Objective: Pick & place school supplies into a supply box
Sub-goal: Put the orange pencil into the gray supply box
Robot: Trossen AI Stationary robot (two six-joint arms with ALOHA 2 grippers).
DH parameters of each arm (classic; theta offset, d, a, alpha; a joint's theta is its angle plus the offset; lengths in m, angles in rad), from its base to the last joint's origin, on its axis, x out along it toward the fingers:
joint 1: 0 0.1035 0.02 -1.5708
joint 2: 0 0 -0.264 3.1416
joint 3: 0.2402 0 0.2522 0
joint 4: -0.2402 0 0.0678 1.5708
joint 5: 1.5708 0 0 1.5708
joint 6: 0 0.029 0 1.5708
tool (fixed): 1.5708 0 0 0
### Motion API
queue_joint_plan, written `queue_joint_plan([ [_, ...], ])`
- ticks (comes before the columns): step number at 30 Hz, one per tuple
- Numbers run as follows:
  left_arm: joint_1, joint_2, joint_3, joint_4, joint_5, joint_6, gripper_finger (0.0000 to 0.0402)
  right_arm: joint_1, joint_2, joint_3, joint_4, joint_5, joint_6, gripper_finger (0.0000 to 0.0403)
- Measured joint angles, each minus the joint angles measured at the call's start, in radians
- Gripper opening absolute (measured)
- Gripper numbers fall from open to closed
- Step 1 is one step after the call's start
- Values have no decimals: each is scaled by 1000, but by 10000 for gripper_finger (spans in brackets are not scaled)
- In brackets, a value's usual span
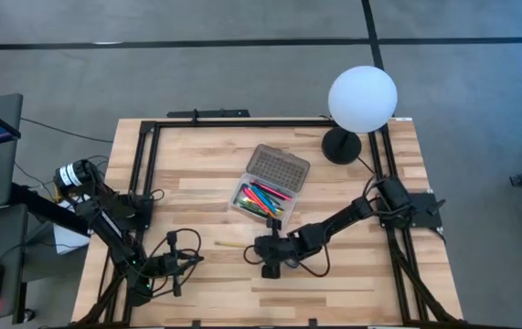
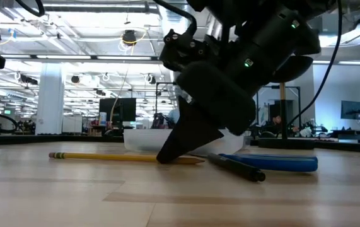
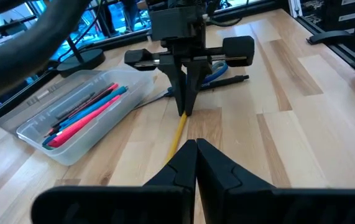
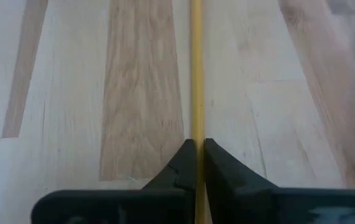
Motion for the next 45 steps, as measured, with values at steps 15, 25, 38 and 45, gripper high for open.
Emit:
queue_joint_plan([
  [15, 0, 0, 0, 10, 15, 1, 0, 38, -22, 102, -72, 127, -74, 1],
  [25, 0, 0, 0, 9, 27, 4, 0, 4, -26, 221, -387, 339, 53, 0],
  [38, -1, 0, 0, 16, 46, 4, 0, -55, -27, 266, -733, 422, 307, 0],
  [45, 0, 0, 0, 16, 46, 4, 0, -77, -27, 266, -794, 404, 371, 22],
])
